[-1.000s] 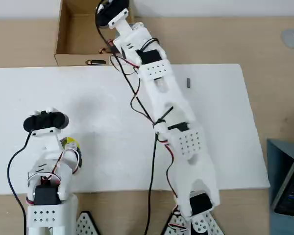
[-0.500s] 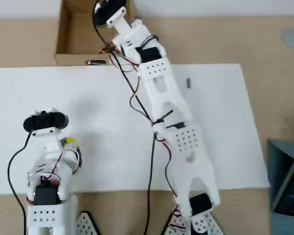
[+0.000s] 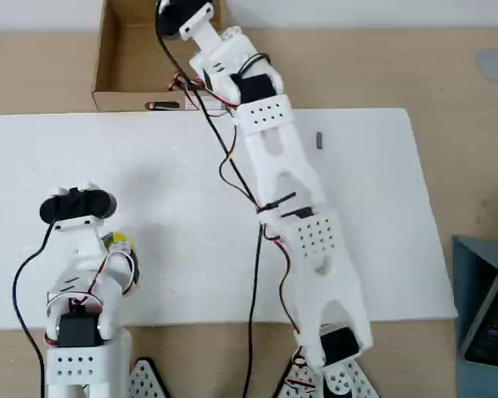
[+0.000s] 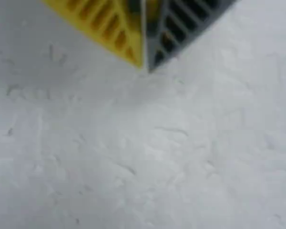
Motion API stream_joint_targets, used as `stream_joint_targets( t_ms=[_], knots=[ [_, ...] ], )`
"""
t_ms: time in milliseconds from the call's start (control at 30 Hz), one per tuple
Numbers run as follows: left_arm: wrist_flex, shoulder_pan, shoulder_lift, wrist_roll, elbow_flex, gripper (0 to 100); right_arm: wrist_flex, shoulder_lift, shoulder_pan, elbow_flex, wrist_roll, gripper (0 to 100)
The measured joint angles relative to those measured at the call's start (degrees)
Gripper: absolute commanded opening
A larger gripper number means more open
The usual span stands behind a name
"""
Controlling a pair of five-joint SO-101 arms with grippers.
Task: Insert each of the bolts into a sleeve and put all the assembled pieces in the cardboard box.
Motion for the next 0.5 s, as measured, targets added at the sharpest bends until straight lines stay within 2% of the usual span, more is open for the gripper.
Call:
stream_joint_targets(
  t_ms=[367,500],
  knots=[
    [0.00,0.00,0.00,0.00,0.00,0,26.11,-0.09,0.00,-25.41,0.00,0.9],
    [0.00,0.00,0.00,0.00,0.00,0,35.34,-0.53,0.00,-27.96,0.00,0.9]
  ],
)
